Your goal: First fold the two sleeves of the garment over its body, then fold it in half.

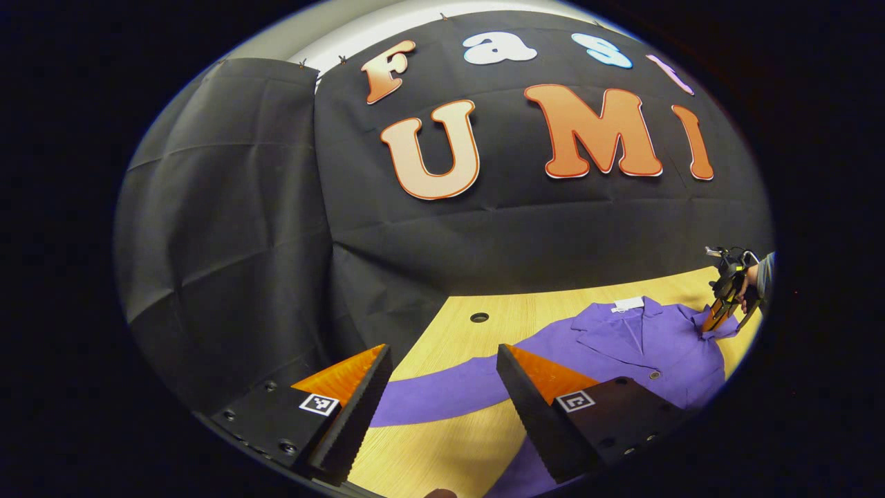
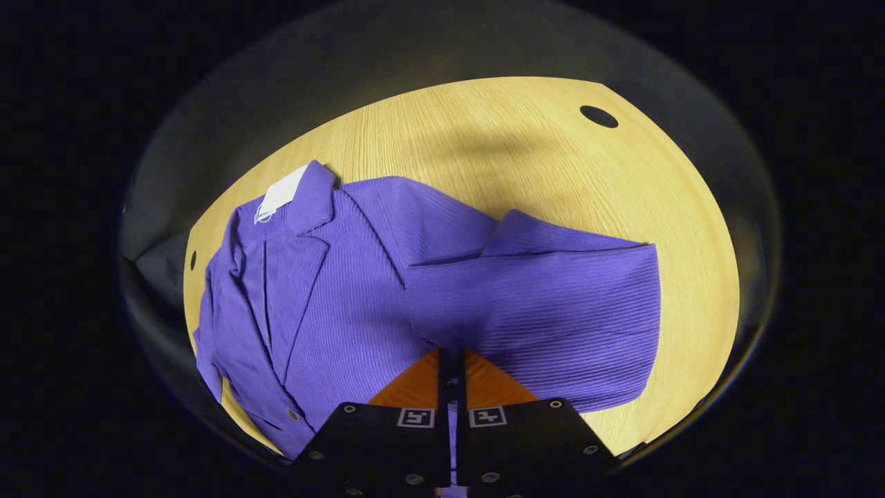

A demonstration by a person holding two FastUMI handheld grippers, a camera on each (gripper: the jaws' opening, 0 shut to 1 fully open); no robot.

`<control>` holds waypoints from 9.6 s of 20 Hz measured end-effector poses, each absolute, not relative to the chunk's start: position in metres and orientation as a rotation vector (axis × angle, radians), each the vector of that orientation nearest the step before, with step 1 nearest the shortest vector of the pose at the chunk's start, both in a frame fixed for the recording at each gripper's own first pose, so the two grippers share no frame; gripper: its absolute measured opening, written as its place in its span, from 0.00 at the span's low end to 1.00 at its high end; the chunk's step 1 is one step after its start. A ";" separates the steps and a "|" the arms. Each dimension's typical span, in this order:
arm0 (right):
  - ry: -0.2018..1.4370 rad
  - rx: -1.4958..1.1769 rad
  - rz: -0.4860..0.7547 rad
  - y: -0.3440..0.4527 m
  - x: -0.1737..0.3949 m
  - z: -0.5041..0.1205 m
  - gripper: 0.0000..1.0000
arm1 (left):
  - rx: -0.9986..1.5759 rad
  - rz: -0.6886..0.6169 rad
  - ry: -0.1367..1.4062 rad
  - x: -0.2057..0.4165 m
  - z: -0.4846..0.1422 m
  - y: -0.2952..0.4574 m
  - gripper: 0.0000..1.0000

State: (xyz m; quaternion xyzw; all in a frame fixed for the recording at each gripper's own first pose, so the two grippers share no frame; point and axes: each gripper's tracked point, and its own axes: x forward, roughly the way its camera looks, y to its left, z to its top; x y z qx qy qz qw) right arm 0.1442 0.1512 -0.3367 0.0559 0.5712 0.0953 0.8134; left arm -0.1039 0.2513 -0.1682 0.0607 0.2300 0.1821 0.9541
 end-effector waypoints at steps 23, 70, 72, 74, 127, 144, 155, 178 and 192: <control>1.060 0.308 0.518 0.297 0.098 -0.183 0.02 | 0.073 0.354 0.423 -0.121 -0.159 0.287 0.98; 0.334 0.163 0.377 0.173 0.015 0.017 0.95 | -0.404 0.447 1.511 -0.125 -0.477 0.450 0.59; 0.336 0.174 0.373 0.168 0.016 0.015 0.95 | -0.409 0.419 1.510 -0.116 -0.476 0.441 0.36; 0.334 0.177 0.364 0.162 0.017 0.014 0.95 | -0.406 0.385 1.502 -0.113 -0.474 0.436 0.13; 0.302 0.143 0.351 0.088 0.010 -0.041 0.95 | -0.014 -0.334 0.565 0.094 -0.152 -0.020 0.96; 0.472 -0.005 0.356 0.106 -0.049 -0.140 0.95 | 0.035 -0.038 0.420 -0.012 -0.138 0.102 0.95; 0.962 -0.054 0.332 0.073 -0.147 -0.307 0.96 | 0.021 -0.091 0.980 -0.127 -0.306 0.133 0.96; 1.300 -0.073 0.321 0.069 -0.214 -0.376 0.87 | -0.040 -0.124 1.621 -0.260 -0.410 0.133 0.97; 1.362 0.286 0.382 0.104 -0.208 -0.347 0.04 | -0.178 -0.172 1.692 -0.220 -0.391 0.089 0.10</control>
